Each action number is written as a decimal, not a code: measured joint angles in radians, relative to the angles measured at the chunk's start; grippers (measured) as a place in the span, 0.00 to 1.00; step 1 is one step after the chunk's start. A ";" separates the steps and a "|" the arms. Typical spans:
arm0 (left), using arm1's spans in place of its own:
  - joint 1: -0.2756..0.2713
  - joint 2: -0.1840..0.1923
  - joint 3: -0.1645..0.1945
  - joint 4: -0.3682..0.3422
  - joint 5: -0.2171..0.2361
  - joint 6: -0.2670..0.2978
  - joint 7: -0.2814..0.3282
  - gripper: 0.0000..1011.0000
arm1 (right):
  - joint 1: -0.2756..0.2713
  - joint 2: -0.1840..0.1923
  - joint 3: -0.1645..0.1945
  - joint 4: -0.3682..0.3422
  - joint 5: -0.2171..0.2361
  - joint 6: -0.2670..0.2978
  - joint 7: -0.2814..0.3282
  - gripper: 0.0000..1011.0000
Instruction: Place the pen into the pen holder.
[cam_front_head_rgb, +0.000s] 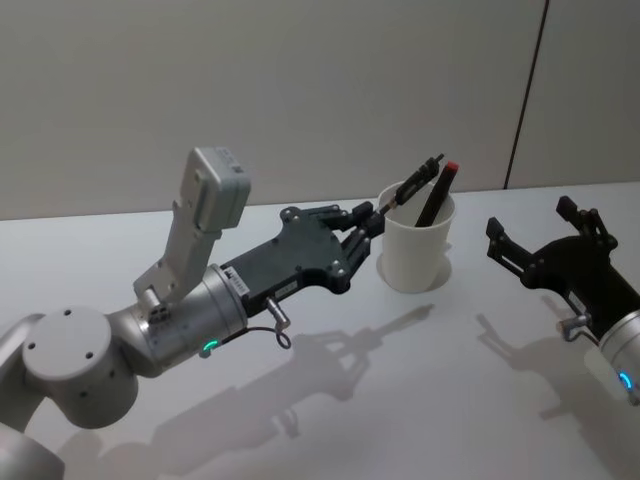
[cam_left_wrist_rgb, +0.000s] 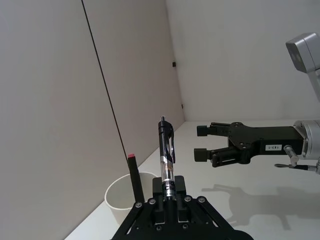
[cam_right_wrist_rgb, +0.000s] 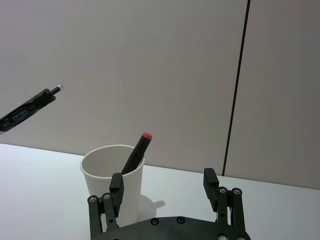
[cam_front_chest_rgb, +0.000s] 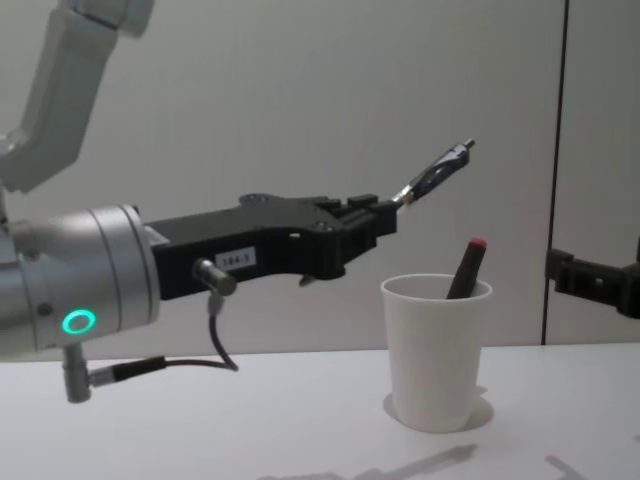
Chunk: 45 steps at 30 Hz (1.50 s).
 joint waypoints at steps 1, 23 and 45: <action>-0.003 -0.004 0.002 0.004 0.005 0.002 -0.001 0.14 | 0.000 0.000 0.000 0.000 0.000 0.000 0.000 0.99; -0.028 -0.034 0.017 0.028 0.038 0.014 -0.005 0.14 | 0.000 0.002 0.002 -0.001 0.005 0.001 0.009 0.99; -0.032 -0.039 0.020 0.032 0.043 0.016 -0.007 0.14 | -0.059 0.044 0.046 -0.071 0.262 0.059 0.086 0.99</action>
